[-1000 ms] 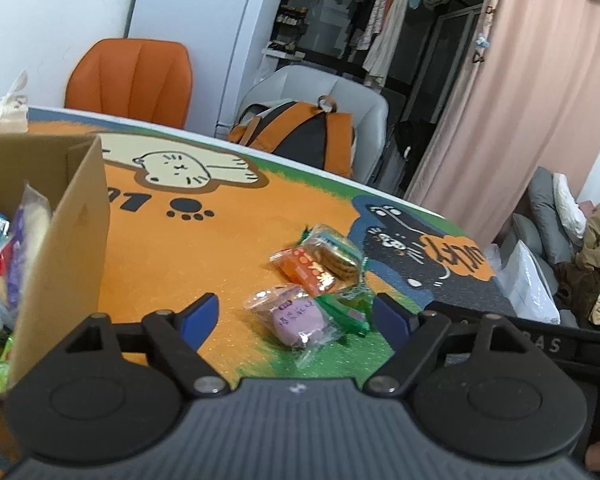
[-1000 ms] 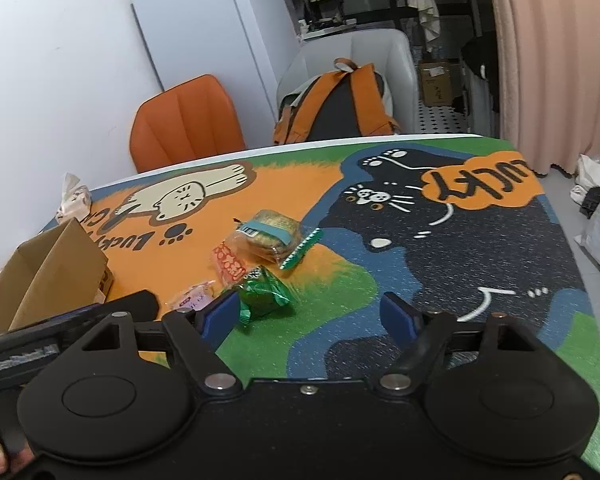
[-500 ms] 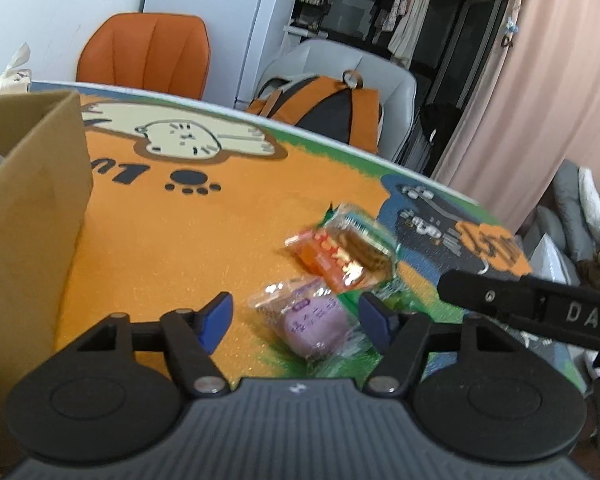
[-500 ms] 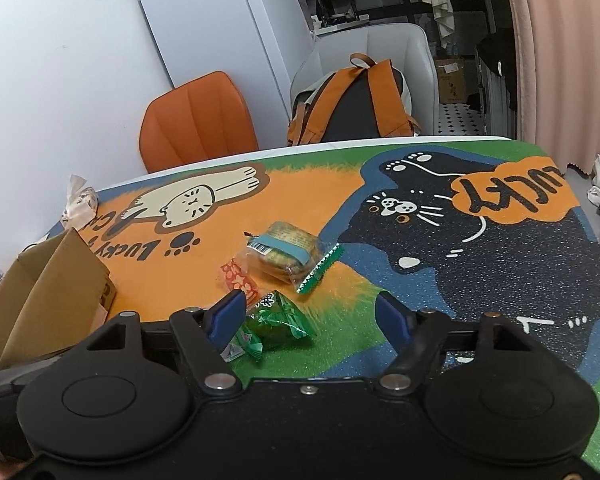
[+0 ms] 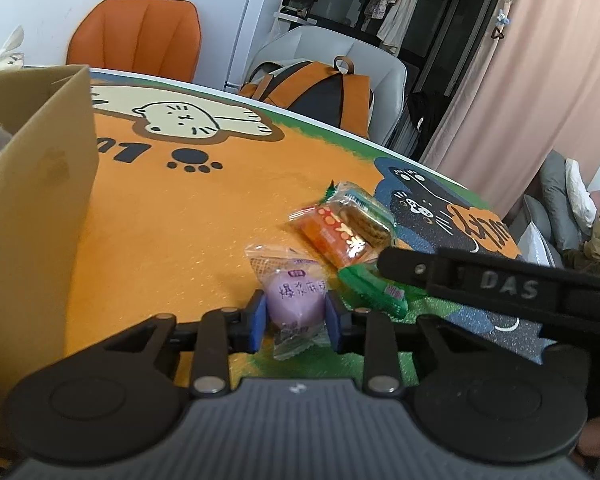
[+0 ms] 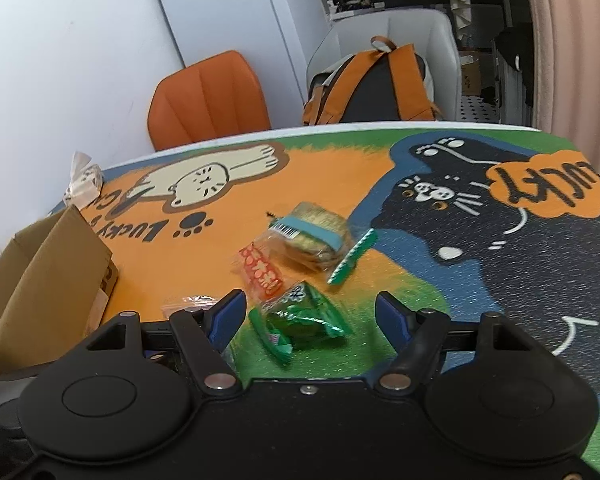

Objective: Organize snacks
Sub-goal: 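Lower the left tool onto the pink candy packet and grasp it, then grasp the green wrapped packet with the right tool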

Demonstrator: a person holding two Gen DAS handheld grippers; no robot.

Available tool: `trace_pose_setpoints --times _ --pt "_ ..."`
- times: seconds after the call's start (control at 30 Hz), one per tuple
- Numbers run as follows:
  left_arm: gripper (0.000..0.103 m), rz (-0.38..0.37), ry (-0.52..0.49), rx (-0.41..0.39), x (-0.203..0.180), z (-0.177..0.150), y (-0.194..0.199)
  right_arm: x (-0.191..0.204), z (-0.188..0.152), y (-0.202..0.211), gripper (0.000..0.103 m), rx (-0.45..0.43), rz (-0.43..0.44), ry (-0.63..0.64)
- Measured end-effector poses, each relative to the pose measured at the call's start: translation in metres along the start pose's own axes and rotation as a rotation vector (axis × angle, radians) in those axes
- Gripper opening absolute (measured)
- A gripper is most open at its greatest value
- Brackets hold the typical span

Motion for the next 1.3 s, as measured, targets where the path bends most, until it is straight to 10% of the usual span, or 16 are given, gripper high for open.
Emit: trace_pose_setpoints --times 0.17,0.4,0.83,1.3 --pt "0.029 -0.006 0.003 0.001 0.005 -0.002 0.004 0.001 -0.009 -0.010 0.044 0.049 0.029 -0.024" --pt "0.029 -0.024 0.007 0.004 0.007 -0.005 0.010 0.001 -0.017 0.001 0.037 0.041 0.031 -0.017" --pt "0.031 -0.048 -0.003 0.014 0.013 -0.013 0.024 -0.010 -0.032 0.034 0.037 0.026 -0.020 -0.040" --pt "0.058 0.022 -0.026 -0.016 -0.002 -0.010 0.011 -0.009 -0.032 0.022 0.050 0.028 -0.042 -0.008"
Point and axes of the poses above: each gripper's, at about its wrist camera, not at the fingertips, and y roughly against the way its jaws point, x to its left, z to its top, the point moved 1 cm from there along -y, roughly the way its jaws point, and after that the axes turned 7 degrees about z, right-handed, at the moved point
